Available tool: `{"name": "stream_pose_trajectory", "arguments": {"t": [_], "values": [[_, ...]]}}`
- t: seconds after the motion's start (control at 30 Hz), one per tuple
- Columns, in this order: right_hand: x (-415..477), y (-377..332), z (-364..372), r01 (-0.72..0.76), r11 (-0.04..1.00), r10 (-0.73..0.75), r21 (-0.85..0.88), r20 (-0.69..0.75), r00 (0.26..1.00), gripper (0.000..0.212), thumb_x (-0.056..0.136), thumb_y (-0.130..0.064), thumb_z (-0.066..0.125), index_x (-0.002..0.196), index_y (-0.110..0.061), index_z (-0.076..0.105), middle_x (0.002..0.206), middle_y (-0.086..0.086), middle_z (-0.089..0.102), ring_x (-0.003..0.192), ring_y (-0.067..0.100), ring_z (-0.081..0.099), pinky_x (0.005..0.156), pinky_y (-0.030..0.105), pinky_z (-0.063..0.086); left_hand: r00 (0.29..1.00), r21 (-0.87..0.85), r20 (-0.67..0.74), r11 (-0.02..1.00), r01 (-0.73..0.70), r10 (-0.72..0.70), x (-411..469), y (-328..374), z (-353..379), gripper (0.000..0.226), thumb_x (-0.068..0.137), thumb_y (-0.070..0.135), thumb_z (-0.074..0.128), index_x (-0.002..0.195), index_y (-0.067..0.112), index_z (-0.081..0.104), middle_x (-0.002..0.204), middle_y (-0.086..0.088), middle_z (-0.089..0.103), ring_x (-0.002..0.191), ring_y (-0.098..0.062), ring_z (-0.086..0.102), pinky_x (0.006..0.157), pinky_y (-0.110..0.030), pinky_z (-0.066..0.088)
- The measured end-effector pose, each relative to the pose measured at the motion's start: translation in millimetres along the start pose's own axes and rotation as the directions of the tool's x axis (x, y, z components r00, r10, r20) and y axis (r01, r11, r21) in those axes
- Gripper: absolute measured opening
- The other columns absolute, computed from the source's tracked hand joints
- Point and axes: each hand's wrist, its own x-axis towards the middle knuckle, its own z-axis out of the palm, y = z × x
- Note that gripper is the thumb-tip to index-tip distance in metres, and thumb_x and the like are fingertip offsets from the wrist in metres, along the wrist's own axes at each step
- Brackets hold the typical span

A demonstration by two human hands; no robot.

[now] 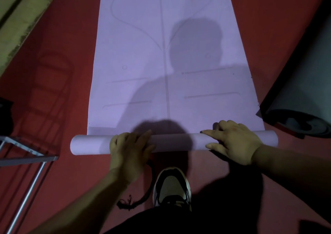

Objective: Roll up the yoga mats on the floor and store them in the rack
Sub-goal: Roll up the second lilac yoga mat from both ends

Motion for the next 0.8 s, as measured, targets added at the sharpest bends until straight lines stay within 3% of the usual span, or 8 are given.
{"name": "stream_pose_trajectory", "arguments": {"t": [0.1,0.27,0.33,0.43,0.6,0.7,0.8], "values": [[5.4,4.7,-1.7,0.018,1.0,-0.018,-0.007,0.038,0.999,0.069,0.09,-0.079,0.019,0.147,-0.05,0.045,0.117,-0.008,0.051,0.106,0.022,0.052,0.088,0.04,0.046,0.995,0.054,0.033,0.994,-0.094,0.092,-8.8,-9.1,10.5,0.069,0.092,0.065,0.039,0.154,0.033,0.04,0.121,-0.001,0.063,0.104,-0.033,0.054,0.098,-0.054,0.039],[9.5,7.6,-1.0,0.04,0.997,-0.041,-0.061,-0.009,0.999,0.066,0.094,-0.072,0.026,0.144,-0.04,0.054,0.115,-0.002,0.056,0.098,0.027,0.059,0.08,0.042,0.051,0.976,0.182,0.18,0.971,-0.156,0.123,16.4,-12.6,0.7,0.076,0.087,0.074,0.002,0.158,0.047,0.003,0.124,0.002,0.06,0.105,-0.03,0.055,0.091,-0.044,0.036],[7.8,1.5,-3.1,0.048,0.992,-0.067,-0.114,-0.165,0.984,0.057,0.096,-0.064,0.036,0.137,-0.034,0.063,0.108,0.001,0.056,0.086,0.03,0.059,0.071,0.042,0.05,0.971,0.195,0.196,0.966,-0.173,0.134,28.5,-15.4,-5.4,0.077,0.085,0.073,-0.003,0.158,0.05,0.005,0.122,0.002,0.062,0.102,-0.029,0.058,0.087,-0.042,0.037],[0.5,-14.3,0.4,0.026,0.988,-0.074,-0.154,-0.314,0.946,0.051,0.098,-0.057,0.041,0.138,-0.034,0.062,0.109,0.004,0.058,0.086,0.032,0.056,0.073,0.043,0.045,0.972,0.14,0.187,0.976,-0.169,0.141,39.4,-19.6,-6.6,0.074,0.088,0.074,0.006,0.157,0.05,0.022,0.124,0.0,0.067,0.097,-0.031,0.062,0.082,-0.042,0.04],[0.3,-15.3,9.6,-0.003,0.987,-0.038,-0.16,-0.253,0.967,0.057,0.096,-0.065,0.041,0.144,-0.037,0.056,0.12,0.007,0.062,0.095,0.035,0.056,0.079,0.046,0.044,0.953,0.058,0.268,0.985,-0.163,0.142,52.0,-25.1,-7.3,0.076,0.085,0.076,0.002,0.157,0.053,0.012,0.136,0.005,0.058,0.111,-0.029,0.058,0.09,-0.043,0.039],[8.9,-10.8,2.2,-0.002,0.987,-0.029,-0.162,-0.184,0.983,0.058,0.094,-0.067,0.04,0.143,-0.04,0.056,0.114,0.003,0.061,0.089,0.032,0.055,0.075,0.044,0.046,0.959,0.041,0.243,0.986,-0.162,0.148,46.3,-25.7,-7.4,0.074,0.087,0.075,0.006,0.157,0.053,0.014,0.126,0.003,0.06,0.108,-0.029,0.056,0.089,-0.043,0.04],[15.8,-8.1,-4.0,0.02,0.988,-0.046,-0.151,-0.175,0.983,0.056,0.094,-0.068,0.038,0.139,-0.041,0.06,0.103,0.0,0.057,0.083,0.029,0.056,0.069,0.042,0.047,0.987,0.039,0.122,0.993,-0.113,0.107,37.8,-23.4,-3.1,0.068,0.091,0.07,0.023,0.155,0.048,0.029,0.111,0.002,0.058,0.103,-0.029,0.057,0.09,-0.044,0.042]]}}
